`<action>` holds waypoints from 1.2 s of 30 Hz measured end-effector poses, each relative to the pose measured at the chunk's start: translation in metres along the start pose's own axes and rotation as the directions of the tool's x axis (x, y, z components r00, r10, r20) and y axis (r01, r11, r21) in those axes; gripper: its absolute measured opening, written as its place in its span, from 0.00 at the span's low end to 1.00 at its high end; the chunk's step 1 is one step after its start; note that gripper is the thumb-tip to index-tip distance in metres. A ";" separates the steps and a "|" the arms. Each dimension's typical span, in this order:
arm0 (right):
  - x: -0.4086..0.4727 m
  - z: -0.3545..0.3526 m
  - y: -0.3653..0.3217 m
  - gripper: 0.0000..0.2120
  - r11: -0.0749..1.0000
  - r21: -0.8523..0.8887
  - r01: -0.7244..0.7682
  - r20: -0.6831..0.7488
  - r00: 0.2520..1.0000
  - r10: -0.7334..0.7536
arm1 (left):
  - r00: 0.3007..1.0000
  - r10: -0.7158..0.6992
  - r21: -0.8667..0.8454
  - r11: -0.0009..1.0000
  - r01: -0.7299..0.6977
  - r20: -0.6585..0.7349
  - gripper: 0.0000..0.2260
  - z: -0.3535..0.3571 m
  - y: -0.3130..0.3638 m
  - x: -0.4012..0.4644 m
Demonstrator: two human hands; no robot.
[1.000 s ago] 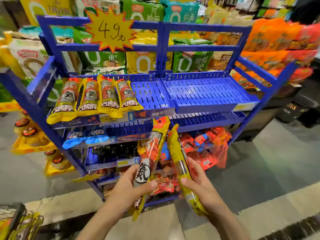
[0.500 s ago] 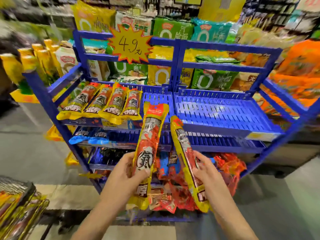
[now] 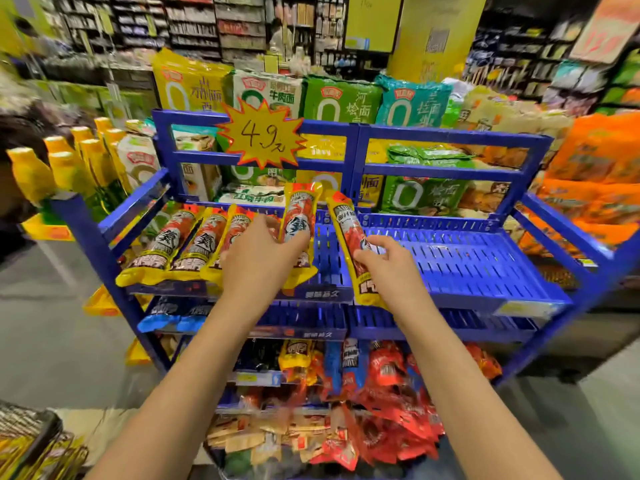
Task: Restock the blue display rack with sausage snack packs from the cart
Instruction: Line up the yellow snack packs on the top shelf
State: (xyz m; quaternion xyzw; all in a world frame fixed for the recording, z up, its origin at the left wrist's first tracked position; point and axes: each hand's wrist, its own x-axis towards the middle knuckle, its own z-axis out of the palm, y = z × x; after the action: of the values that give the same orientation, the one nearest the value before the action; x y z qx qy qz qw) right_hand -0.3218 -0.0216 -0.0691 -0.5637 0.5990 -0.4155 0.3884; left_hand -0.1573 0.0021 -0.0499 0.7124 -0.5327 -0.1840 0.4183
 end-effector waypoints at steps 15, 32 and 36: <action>0.047 0.048 -0.005 0.25 0.908 -0.413 -0.069 0.069 0.992 0.107 | 0.997 0.074 0.524 0.849 -0.062 -0.001 0.21 0.041 -0.026 0.028; 0.004 0.005 0.035 0.29 0.925 -0.325 0.199 0.305 0.948 -0.097 | 0.879 0.312 0.570 0.672 -0.473 0.362 0.31 0.005 -0.050 0.010; 0.008 0.012 0.034 0.29 0.922 -0.343 0.178 0.275 0.958 -0.083 | 0.891 0.296 0.604 0.657 -0.452 0.345 0.28 0.011 -0.047 0.008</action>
State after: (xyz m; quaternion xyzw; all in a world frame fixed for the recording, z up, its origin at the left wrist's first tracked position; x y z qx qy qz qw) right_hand -0.3230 -0.0298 -0.1048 -0.7135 0.5713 -0.2466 0.3220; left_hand -0.1335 -0.0056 -0.0919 0.6637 -0.7402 0.0339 0.1024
